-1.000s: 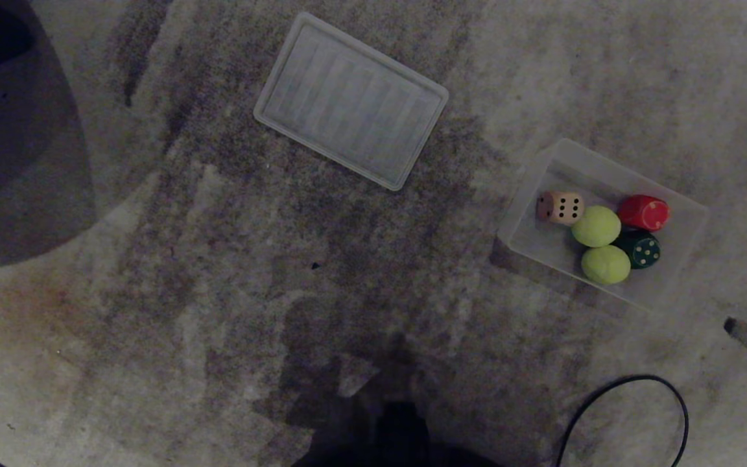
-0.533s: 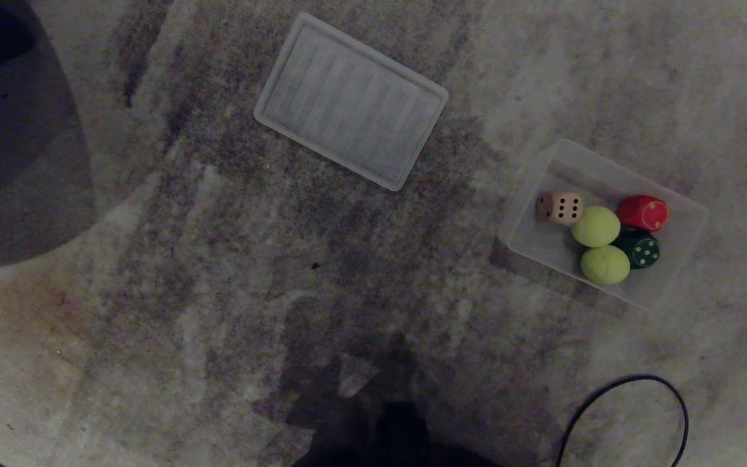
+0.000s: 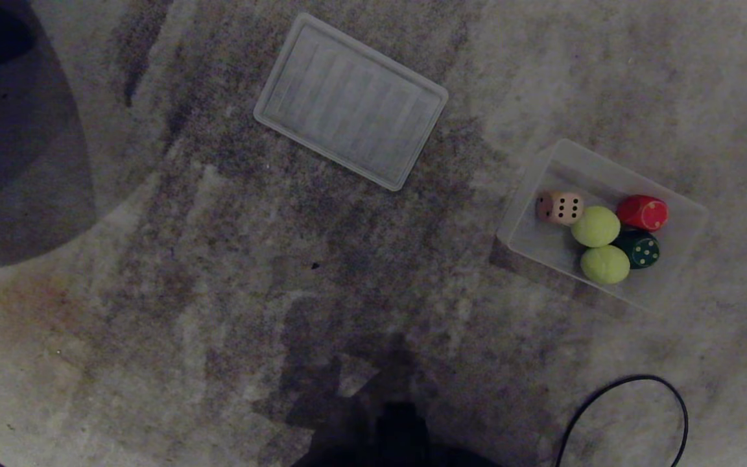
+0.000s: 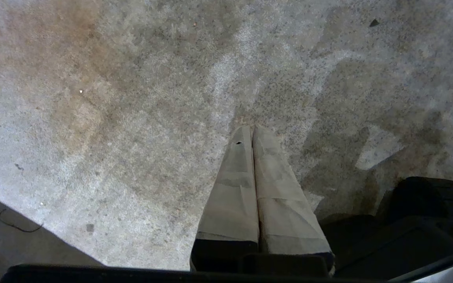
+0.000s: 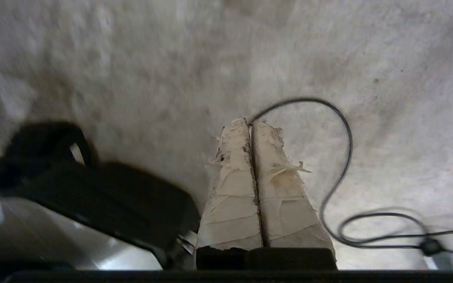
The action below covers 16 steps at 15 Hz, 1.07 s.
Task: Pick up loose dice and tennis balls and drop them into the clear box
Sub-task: Pick up toys out of the box
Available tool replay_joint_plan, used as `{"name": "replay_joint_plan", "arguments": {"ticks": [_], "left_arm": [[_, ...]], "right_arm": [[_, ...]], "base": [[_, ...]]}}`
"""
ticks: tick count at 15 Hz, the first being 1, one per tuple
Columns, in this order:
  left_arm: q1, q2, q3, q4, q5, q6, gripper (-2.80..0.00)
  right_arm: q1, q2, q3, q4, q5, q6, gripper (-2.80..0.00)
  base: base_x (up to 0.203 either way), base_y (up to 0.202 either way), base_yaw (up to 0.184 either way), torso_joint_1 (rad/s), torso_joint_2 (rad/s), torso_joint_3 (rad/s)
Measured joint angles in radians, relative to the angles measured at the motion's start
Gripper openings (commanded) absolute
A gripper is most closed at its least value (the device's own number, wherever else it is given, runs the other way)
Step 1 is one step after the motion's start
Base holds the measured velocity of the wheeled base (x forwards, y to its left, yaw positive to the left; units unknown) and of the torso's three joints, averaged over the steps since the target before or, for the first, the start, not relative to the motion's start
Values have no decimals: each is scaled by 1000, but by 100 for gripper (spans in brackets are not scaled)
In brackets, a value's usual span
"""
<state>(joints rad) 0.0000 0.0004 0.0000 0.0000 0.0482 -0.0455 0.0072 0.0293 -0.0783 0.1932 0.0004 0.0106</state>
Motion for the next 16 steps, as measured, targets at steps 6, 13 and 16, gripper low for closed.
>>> {"name": "replay_joint_plan", "arguments": {"ticks": [6, 13, 16], "left_arm": [[0, 0, 0, 0, 0, 1, -280], [0, 0, 0, 1, -4, 12, -280], [0, 0, 0, 0, -2, 1, -280]], "right_arm": [[2, -29, 3, 1, 1, 20, -280], [2, -32, 3, 2, 1, 20, -280], [2, -32, 3, 2, 1, 20, -280]], "base": [[0, 0, 0, 0, 0, 0], [0, 0, 0, 0, 1, 23], [0, 0, 0, 4, 4, 172]]}}
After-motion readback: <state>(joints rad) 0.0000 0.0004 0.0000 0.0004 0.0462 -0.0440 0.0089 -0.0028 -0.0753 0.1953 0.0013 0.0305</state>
